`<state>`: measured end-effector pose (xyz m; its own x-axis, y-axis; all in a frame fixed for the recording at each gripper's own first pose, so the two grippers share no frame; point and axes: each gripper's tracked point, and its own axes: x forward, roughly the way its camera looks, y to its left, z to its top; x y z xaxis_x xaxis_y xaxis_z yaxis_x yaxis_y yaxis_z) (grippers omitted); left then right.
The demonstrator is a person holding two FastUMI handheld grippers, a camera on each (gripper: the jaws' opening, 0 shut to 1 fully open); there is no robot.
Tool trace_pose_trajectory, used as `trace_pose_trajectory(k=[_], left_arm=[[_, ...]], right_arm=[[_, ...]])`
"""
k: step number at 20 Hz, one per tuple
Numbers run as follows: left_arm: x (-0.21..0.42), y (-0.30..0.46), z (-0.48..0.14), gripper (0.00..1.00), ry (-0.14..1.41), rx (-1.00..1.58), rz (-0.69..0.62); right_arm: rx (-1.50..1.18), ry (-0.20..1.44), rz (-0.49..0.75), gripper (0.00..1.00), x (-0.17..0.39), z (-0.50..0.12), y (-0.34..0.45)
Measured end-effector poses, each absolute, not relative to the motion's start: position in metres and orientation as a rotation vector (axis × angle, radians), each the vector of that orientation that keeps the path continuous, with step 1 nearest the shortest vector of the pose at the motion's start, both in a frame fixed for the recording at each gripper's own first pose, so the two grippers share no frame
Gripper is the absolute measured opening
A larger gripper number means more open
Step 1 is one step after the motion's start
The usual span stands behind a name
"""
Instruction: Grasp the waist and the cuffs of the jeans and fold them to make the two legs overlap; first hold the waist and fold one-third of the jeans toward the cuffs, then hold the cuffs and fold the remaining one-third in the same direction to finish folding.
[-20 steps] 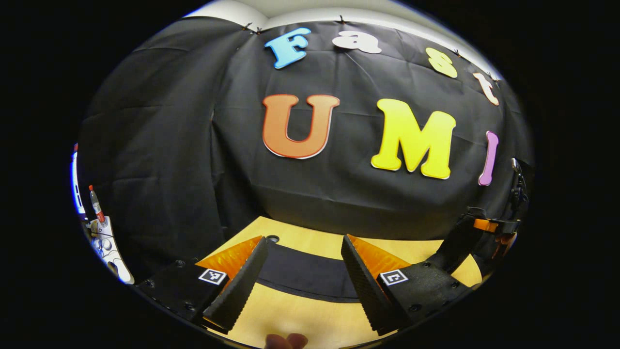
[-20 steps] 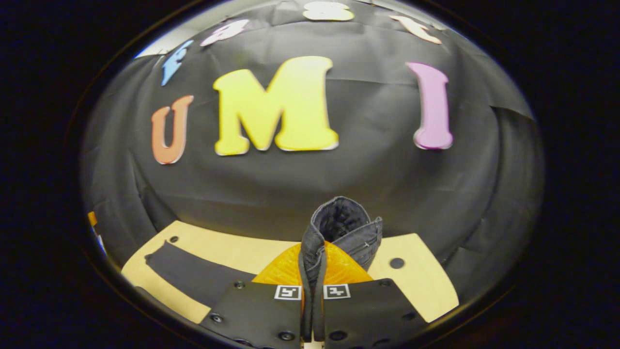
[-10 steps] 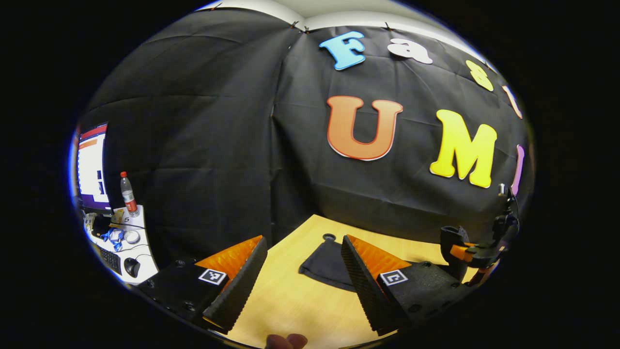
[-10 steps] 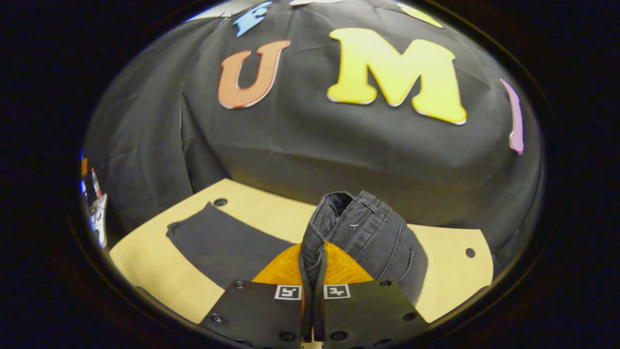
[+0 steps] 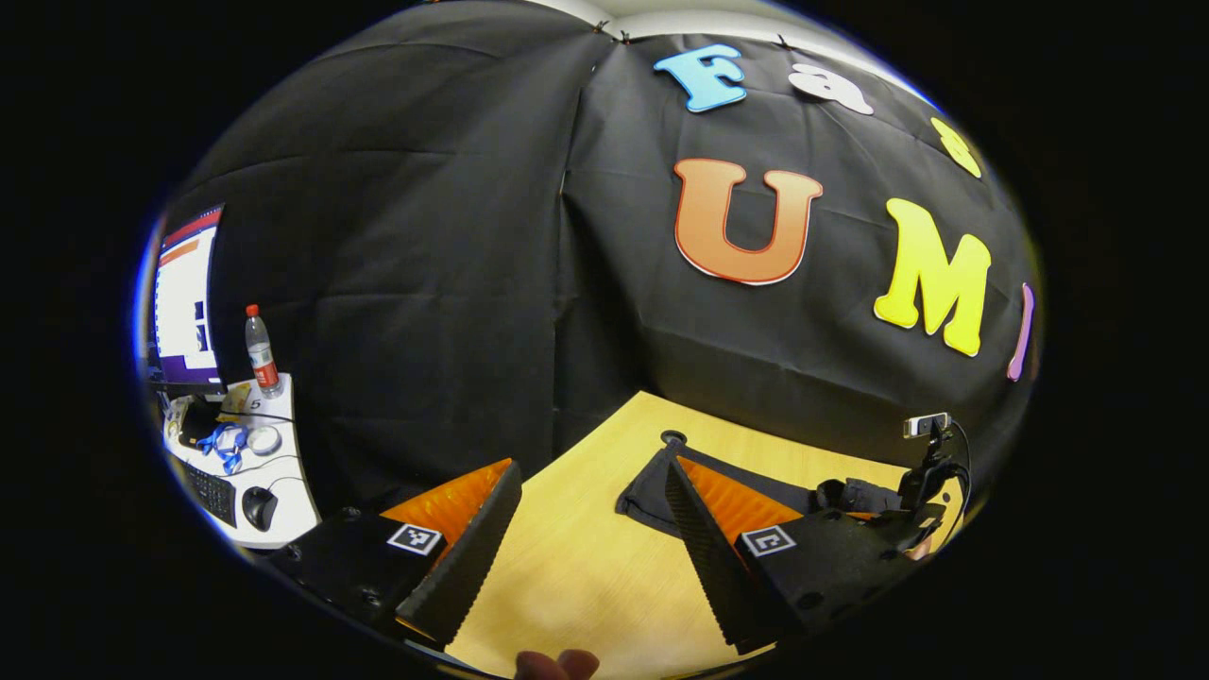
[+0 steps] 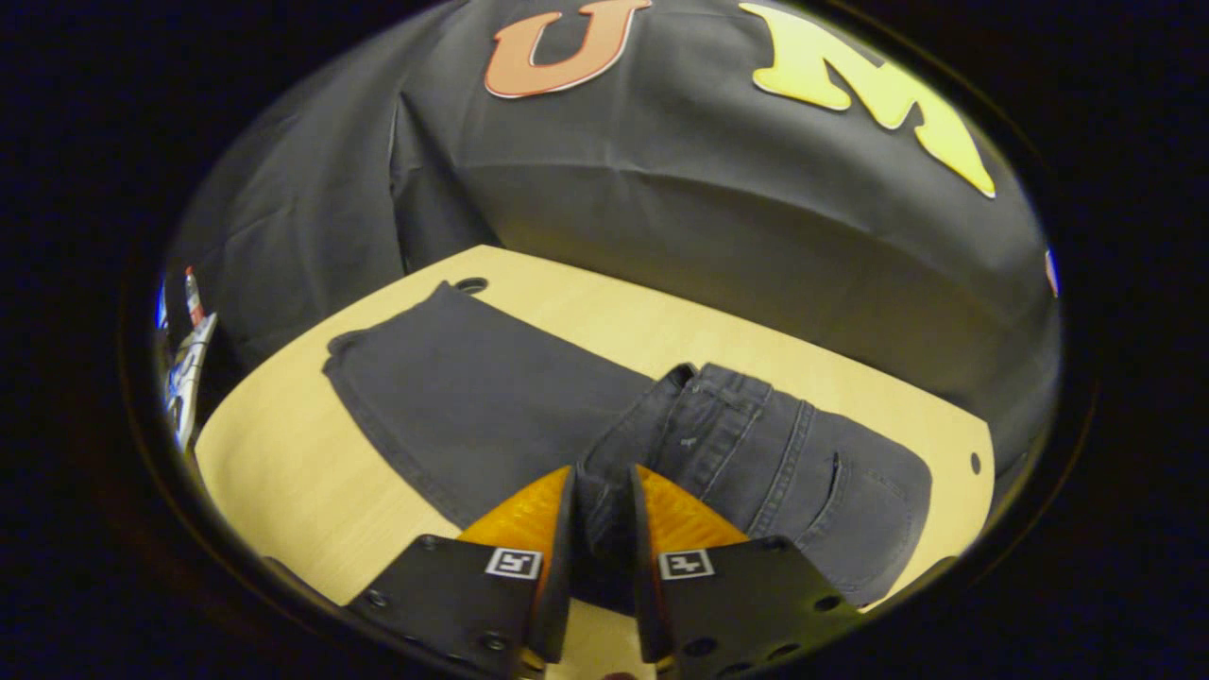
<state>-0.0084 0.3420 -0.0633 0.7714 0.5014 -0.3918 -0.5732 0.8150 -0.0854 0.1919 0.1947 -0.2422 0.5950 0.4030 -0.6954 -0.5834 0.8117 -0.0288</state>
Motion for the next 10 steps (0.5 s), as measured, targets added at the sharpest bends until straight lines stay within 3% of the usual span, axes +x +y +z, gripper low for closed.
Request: trace_pose_trajectory(k=[5,10], left_arm=[[0.009,0.346,-0.083,0.99,0.398,-0.276,0.596],[0.051,0.350,-0.117,0.99,0.451,-0.390,0.564]], right_arm=[[-0.217,0.686,0.641,0.95,0.180,-0.192,0.189],[-0.209,0.612,0.643,0.98,0.166,-0.124,0.139]])
